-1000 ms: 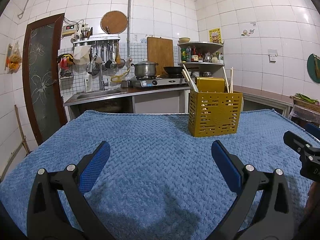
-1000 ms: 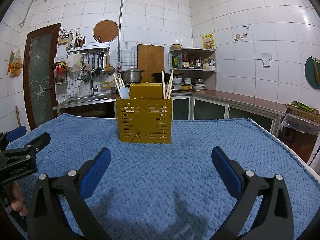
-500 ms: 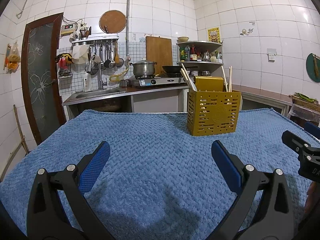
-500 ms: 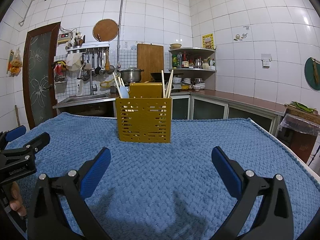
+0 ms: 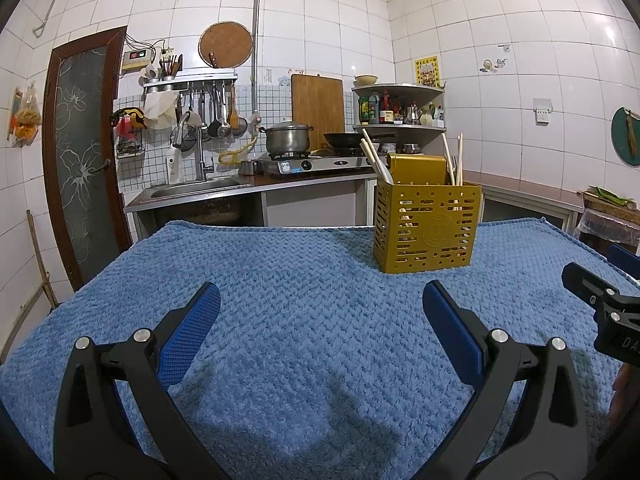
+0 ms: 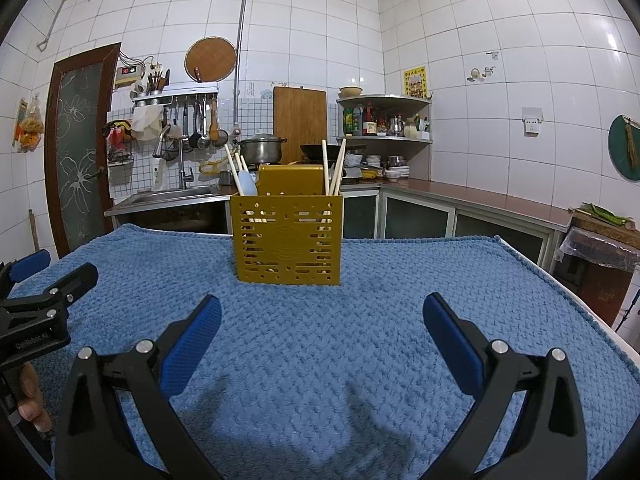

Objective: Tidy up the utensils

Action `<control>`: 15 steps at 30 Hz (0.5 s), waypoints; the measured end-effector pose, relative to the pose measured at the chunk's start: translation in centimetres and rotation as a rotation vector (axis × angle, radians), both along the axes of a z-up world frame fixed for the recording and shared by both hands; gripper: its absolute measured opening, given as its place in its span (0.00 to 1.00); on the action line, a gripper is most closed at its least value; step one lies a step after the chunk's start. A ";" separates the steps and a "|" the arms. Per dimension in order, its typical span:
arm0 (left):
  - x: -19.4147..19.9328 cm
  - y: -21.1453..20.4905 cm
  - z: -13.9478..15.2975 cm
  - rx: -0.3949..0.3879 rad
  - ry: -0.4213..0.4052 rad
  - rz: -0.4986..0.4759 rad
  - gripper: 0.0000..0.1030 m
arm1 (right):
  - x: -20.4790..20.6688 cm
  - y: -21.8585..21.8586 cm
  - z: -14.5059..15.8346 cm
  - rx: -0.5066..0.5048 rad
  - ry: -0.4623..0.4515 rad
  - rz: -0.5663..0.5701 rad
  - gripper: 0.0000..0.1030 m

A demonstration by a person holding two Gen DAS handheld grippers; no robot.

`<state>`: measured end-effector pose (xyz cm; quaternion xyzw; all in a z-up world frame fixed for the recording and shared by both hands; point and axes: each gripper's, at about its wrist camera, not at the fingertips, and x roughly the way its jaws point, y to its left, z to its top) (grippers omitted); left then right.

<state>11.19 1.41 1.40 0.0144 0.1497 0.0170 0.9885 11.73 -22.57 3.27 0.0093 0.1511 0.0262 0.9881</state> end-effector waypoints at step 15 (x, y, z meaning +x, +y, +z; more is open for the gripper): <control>0.0 0.0 0.0 -0.001 0.000 0.000 0.95 | 0.0 0.2 -0.2 -0.003 0.002 -0.016 0.96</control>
